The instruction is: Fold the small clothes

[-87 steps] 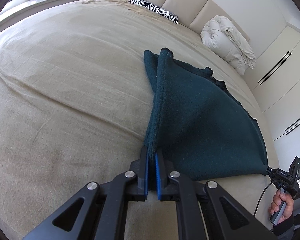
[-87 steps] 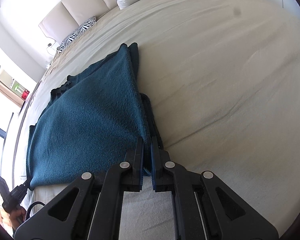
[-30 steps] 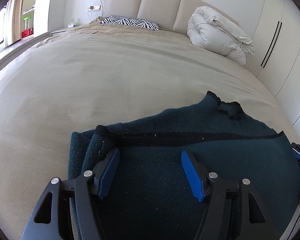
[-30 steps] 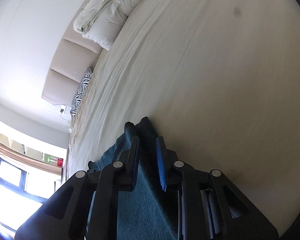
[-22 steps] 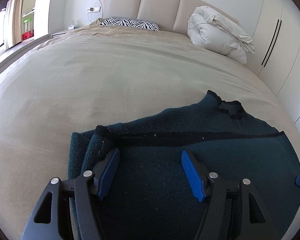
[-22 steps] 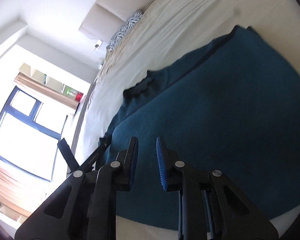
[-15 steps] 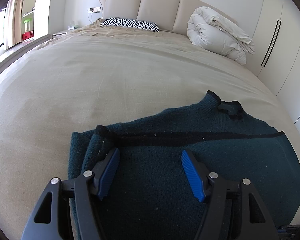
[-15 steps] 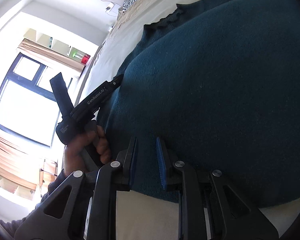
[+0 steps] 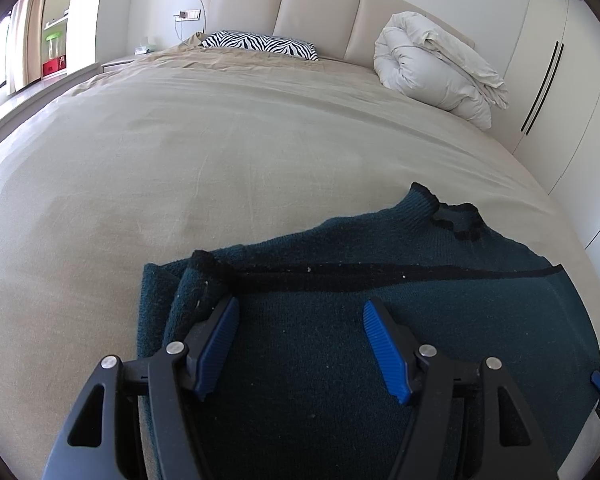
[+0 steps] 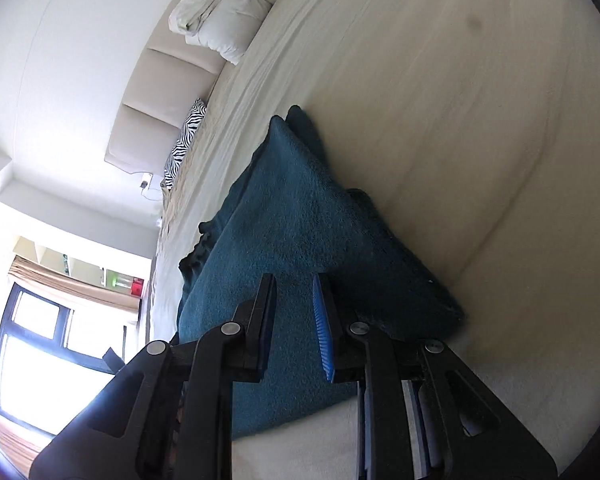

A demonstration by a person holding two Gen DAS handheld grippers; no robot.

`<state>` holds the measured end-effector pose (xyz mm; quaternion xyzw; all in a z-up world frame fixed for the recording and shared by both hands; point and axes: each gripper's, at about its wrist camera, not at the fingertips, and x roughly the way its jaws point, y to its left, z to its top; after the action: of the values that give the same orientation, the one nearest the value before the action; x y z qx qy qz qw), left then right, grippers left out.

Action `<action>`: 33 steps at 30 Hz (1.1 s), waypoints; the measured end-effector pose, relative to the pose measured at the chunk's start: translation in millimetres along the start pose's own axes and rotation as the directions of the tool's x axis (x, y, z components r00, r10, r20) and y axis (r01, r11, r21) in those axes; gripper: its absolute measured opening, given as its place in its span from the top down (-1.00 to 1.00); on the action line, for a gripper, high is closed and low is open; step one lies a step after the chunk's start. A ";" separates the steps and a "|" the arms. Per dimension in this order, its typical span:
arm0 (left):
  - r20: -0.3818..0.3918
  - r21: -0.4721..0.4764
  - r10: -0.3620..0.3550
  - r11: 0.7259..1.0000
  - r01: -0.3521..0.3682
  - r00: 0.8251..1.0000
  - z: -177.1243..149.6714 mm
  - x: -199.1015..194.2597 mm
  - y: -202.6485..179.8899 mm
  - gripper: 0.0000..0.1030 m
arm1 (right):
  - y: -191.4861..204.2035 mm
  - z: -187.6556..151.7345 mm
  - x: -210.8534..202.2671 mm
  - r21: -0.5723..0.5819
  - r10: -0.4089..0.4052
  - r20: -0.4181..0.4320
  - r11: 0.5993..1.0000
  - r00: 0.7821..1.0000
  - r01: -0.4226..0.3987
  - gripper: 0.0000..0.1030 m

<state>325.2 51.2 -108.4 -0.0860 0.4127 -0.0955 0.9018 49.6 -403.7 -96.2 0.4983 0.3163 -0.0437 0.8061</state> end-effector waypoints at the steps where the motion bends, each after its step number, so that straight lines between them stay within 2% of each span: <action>1: -0.019 -0.016 0.005 1.000 -0.006 1.000 0.9 -7.0 0.7 -0.31 | 7.0 -3.2 -5.9 -0.019 0.015 -0.006 1.000 1.000 -0.015 0.64; 3: -0.009 -0.067 -0.018 0.998 0.018 1.000 -4.0 -33.0 0.5 -0.28 | 24.5 -11.4 -13.9 -0.088 0.029 -0.026 0.996 0.999 -0.031 0.64; 5: 0.004 -0.084 -0.091 0.992 0.091 0.996 -18.8 -62.3 -8.0 -0.28 | 40.3 -23.8 -9.2 -0.117 0.066 -0.072 0.990 0.995 -0.074 0.64; 7: 0.000 -0.081 -0.175 0.981 0.174 0.985 -43.1 -86.9 -20.9 -0.29 | 54.9 -36.9 -3.0 -0.137 0.093 -0.121 0.985 0.988 -0.110 0.53; 8: -0.016 -0.081 -0.218 0.973 0.216 0.976 -56.5 -94.2 -28.2 -0.29 | 62.3 -44.3 1.5 -0.139 0.107 -0.129 0.982 0.986 -0.125 0.40; 9: -0.038 -0.076 -0.252 0.966 0.248 0.967 -69.1 -98.6 -36.8 -0.29 | 67.5 -50.7 7.2 -0.134 0.117 -0.136 0.982 0.984 -0.135 0.15; 10: -0.063 -0.066 -0.275 0.960 0.271 0.959 -80.3 -99.3 -46.0 -0.29 | 73.3 -58.2 14.4 -0.123 0.127 -0.146 0.982 0.981 -0.146 -0.01; 11: -0.082 -0.060 -0.290 0.957 0.285 0.954 -89.7 -97.1 -52.7 -0.29 | 81.3 -65.8 28.2 -0.112 0.138 -0.160 0.981 0.977 -0.157 -0.08; 14: -0.140 -0.090 -0.299 0.953 0.288 0.944 -107.1 -77.2 -57.7 -0.23 | 87.9 -85.4 43.2 -0.086 0.158 -0.220 0.980 0.963 -0.180 -0.08; 17: -0.133 -0.104 -0.312 0.948 0.300 0.941 -107.8 -73.7 -52.5 -0.18 | 78.9 -100.4 57.4 -0.014 0.182 -0.272 0.981 0.945 -0.193 -0.08; 18: -0.143 -0.089 -0.308 0.951 0.298 0.941 -107.9 -72.7 -52.5 -0.13 | 74.6 -104.2 62.1 -0.002 0.183 -0.296 0.981 0.938 -0.192 -0.08; 19: -0.145 -0.076 -0.302 0.953 0.294 0.942 -109.0 -73.0 -50.6 0.02 | 67.5 -108.1 63.0 0.004 0.168 -0.310 0.985 0.936 -0.175 -0.08; 20: -0.145 -0.070 -0.298 0.954 0.290 0.944 -110.9 -73.9 -46.4 0.12 | 59.1 -108.3 64.9 0.015 0.153 -0.305 0.988 0.940 -0.156 -0.02; 22: -0.148 -0.094 -0.315 0.948 0.303 0.938 -115.3 -75.3 -32.9 0.34 | 44.6 -103.1 63.7 0.037 0.177 -0.288 0.984 0.941 -0.173 0.11; 23: -0.150 -0.107 -0.323 0.945 0.309 0.934 -117.0 -76.7 -25.1 0.39 | 37.6 -97.2 59.7 0.041 0.169 -0.267 0.986 0.949 -0.164 0.19; 25: -0.150 -0.130 -0.332 0.940 0.315 0.931 -120.6 -80.7 -8.2 0.53 | 27.3 -82.8 47.7 0.048 0.156 -0.209 0.988 0.965 -0.149 0.19; 28: -0.130 -0.179 -0.348 0.929 0.323 0.928 -124.3 -89.3 18.0 0.55 | 9.1 -59.3 21.3 0.066 0.105 -0.100 0.993 0.989 -0.099 0.19; 33: -0.106 -0.226 -0.296 0.937 0.267 0.949 -130.7 -111.9 49.4 0.55 | -16.0 -38.3 -30.3 0.124 0.046 0.030 0.991 0.998 -0.049 0.14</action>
<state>159.0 116.2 -122.7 -0.2317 0.4653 -0.1857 0.8339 1.4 -387.3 -103.5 0.5544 0.2901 -0.0507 0.7784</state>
